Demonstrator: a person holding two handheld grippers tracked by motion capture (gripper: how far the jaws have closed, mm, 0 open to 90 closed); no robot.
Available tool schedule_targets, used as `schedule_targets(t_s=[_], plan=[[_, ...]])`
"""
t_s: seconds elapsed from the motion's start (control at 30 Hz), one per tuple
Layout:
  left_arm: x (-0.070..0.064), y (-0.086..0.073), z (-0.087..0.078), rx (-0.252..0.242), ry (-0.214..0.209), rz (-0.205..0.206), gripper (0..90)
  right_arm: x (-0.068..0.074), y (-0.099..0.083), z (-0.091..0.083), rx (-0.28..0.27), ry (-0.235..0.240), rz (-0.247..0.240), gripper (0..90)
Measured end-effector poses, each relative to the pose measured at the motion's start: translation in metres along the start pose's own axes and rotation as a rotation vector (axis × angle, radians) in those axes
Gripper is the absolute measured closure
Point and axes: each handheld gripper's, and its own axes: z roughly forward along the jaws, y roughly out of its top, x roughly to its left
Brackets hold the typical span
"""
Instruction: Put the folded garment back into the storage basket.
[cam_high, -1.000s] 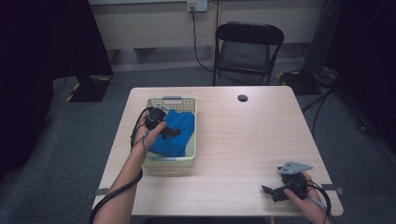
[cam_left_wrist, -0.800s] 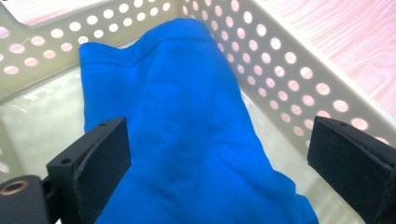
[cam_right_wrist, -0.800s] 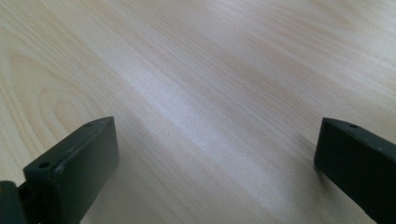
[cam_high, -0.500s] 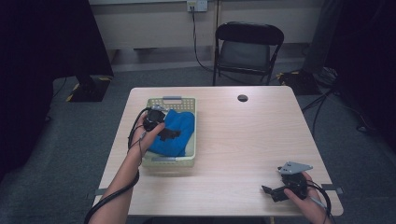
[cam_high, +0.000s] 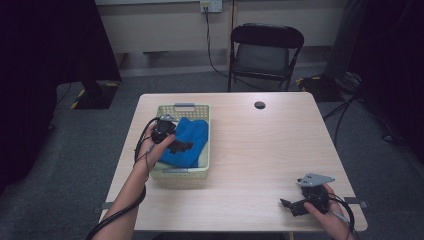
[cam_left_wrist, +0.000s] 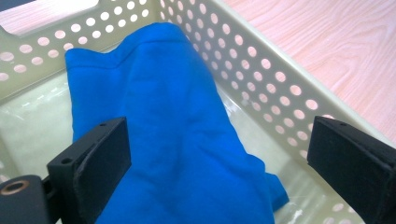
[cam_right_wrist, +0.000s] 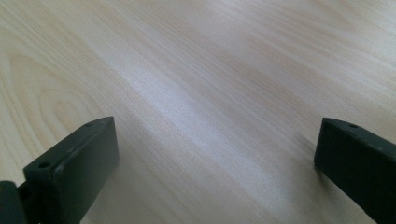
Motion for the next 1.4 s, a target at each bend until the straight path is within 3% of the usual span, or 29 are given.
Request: schedule_targets(t_s=[0.9,1.4], plan=[[-0.012,-0.015,-0.024,-0.026,-0.032,0.047,5.5,0.000,0.000,0.000,0.000,0.000,0.000,0.0],[-0.013,-0.026,-0.034,-0.038,-0.039,0.049,5.5,0.000,0.000,0.000,0.000,0.000,0.000,0.0]])
